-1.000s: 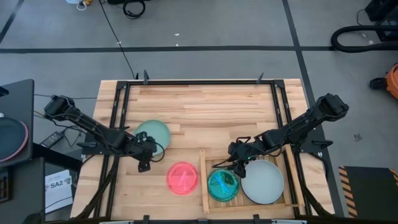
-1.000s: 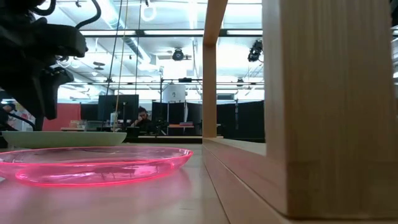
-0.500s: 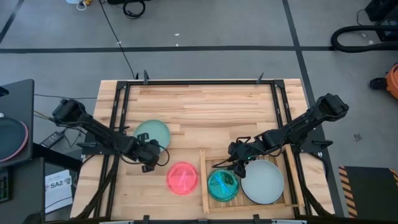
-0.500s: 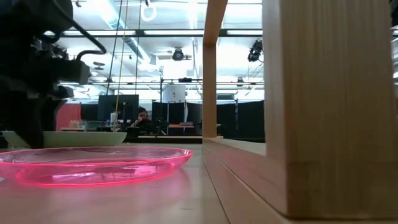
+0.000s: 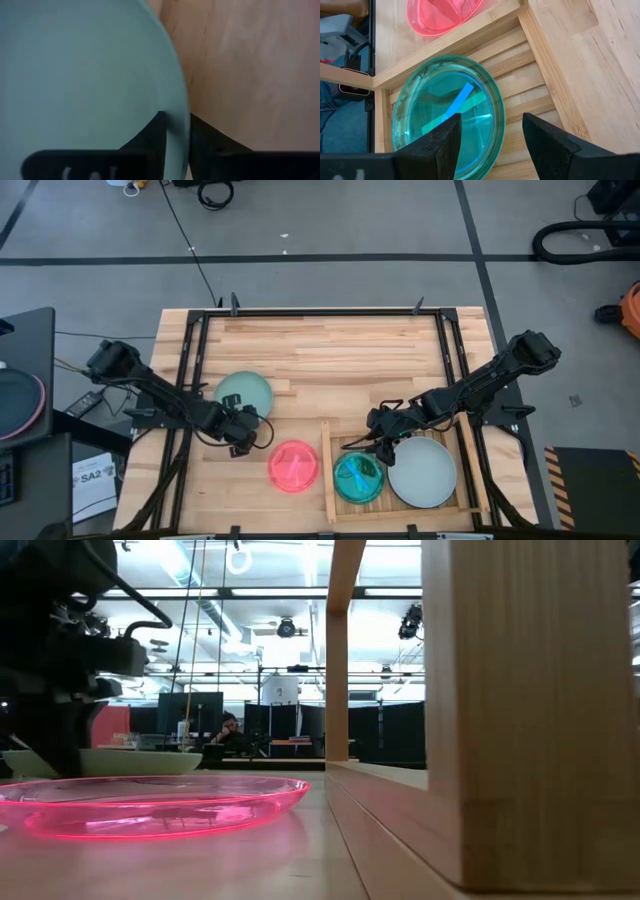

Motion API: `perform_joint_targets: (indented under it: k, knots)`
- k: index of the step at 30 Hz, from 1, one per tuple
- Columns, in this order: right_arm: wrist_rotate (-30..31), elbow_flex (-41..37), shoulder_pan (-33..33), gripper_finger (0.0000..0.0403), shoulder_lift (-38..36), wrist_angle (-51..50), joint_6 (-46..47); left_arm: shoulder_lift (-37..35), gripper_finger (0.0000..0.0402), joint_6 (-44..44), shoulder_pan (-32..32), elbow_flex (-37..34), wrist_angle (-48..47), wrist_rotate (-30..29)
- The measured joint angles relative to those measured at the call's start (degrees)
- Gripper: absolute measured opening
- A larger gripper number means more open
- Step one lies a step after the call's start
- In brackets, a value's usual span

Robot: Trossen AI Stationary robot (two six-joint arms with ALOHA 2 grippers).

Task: Place and stack plates onto a shelf
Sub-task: Stack the green plate on the gray plate on the shelf

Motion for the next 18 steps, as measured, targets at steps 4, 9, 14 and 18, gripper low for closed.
perform_joint_targets:
  k: [4, 9, 14, 18]
  knots:
    - [0.00, 0.00, 0.00, 0.0216, 0.00, 0.73, 0.49, -0.02, 0.0041, 0.11, 0.00, 0.04, 0.47, -1.43]
    - [0.00, 0.00, 0.00, 0.0216, 0.00, 3.05, 0.46, 0.05, 0.0034, 0.11, 0.04, 0.63, 0.91, -5.14]
    - [0.00, 0.00, -0.58, 0.0216, 0.00, 4.51, 0.46, 0.07, 0.0031, 0.72, 0.09, 2.44, 1.11, -9.52]
    - [1.11, 0.00, -2.21, 0.0216, 0.00, 6.10, 0.44, 0.07, 0.0030, 1.82, 0.09, 4.16, 1.53, -13.12]
